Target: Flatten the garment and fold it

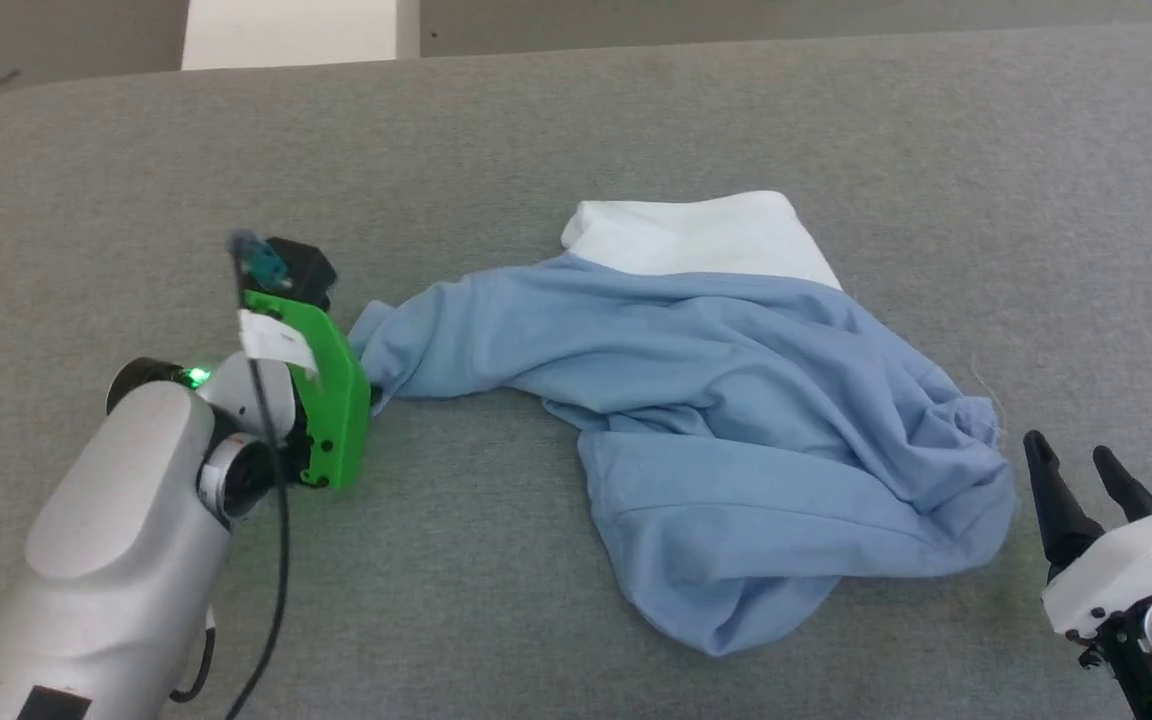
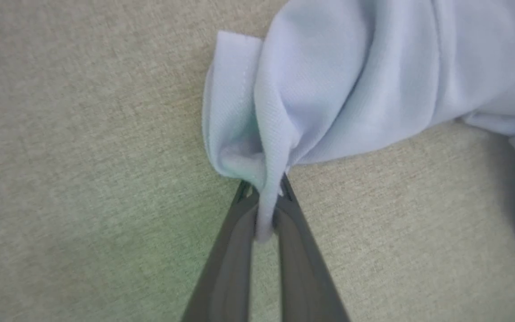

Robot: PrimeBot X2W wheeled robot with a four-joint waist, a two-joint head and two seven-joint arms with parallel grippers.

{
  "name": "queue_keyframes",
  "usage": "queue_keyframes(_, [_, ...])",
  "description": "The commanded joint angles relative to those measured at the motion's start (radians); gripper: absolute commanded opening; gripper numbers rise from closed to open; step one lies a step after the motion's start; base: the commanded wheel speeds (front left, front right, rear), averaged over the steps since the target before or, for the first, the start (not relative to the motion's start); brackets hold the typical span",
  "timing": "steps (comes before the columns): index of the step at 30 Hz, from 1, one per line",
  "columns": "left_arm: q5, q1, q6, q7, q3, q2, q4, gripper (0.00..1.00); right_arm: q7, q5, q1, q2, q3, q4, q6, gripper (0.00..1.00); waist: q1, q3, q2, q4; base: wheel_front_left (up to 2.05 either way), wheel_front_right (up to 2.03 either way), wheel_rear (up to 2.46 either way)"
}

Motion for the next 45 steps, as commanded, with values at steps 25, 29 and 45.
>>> queue_keyframes(25, [-0.290,0.458,0.171,-0.311,0.417,0.014,-0.173,1.00,0.040,-0.025,-0.020,0.000,0.014,0.011,-0.001,1.00,0.0000,-0.095,0.0044,0.087,0.00,0.00,0.00])
queue_keyframes(29, [-0.253,0.506,0.119,-0.496,0.474,0.011,-0.250,1.00,0.046,-0.028,-0.015,0.000,0.020,0.007,-0.001,1.00,0.0000,-0.114,0.0044,0.077,0.00,0.00,0.00])
queue_keyframes(45, [-0.027,0.607,0.051,-0.906,0.446,-0.015,-0.286,1.00,0.319,-0.184,-0.157,0.000,0.039,-0.028,-0.001,1.00,0.0000,-0.055,0.0044,0.097,0.00,0.00,0.00])
